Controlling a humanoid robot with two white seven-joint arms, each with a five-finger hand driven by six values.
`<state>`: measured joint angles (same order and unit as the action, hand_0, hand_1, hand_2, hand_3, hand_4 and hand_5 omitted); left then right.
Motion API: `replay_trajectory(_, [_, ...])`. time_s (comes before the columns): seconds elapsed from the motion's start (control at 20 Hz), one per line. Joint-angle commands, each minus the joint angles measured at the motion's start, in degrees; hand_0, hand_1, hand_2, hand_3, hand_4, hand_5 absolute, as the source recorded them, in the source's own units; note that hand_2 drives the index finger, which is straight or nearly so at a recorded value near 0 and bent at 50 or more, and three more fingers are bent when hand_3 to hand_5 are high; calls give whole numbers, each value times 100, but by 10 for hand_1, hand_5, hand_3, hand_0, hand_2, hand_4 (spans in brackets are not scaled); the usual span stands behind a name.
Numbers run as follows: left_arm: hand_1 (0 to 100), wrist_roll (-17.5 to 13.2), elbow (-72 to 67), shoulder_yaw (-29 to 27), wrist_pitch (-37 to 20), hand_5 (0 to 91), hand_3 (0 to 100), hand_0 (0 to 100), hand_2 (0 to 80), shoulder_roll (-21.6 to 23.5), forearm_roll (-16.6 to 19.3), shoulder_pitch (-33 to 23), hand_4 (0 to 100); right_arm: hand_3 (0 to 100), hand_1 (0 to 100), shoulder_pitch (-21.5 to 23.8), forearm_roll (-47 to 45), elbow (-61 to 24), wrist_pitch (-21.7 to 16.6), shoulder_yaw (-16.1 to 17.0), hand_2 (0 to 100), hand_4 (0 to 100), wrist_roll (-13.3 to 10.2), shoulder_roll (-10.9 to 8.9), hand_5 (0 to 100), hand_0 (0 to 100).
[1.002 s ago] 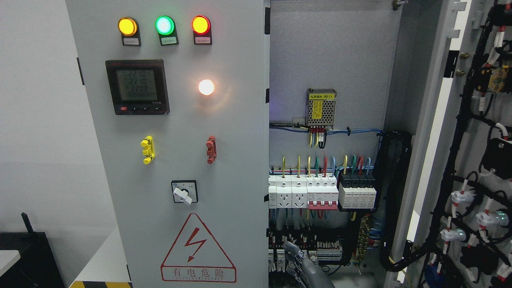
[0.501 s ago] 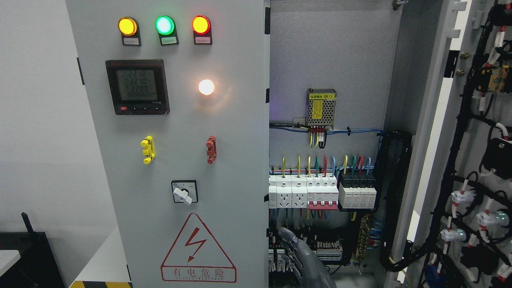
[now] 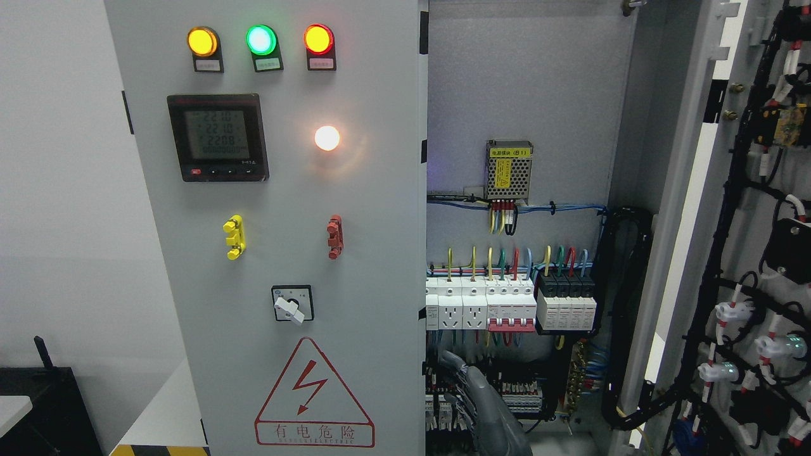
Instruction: Open door with both hands
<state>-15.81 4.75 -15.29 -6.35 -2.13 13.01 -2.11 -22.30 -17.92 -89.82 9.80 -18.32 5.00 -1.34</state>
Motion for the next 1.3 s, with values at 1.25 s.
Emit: replay_trajectory(1.25, [0,-1,0,0,2,0,0,0,0,-7,0,0,31,0,0,-592,-309,668,-13,-409,0,0,71,-191,0,107])
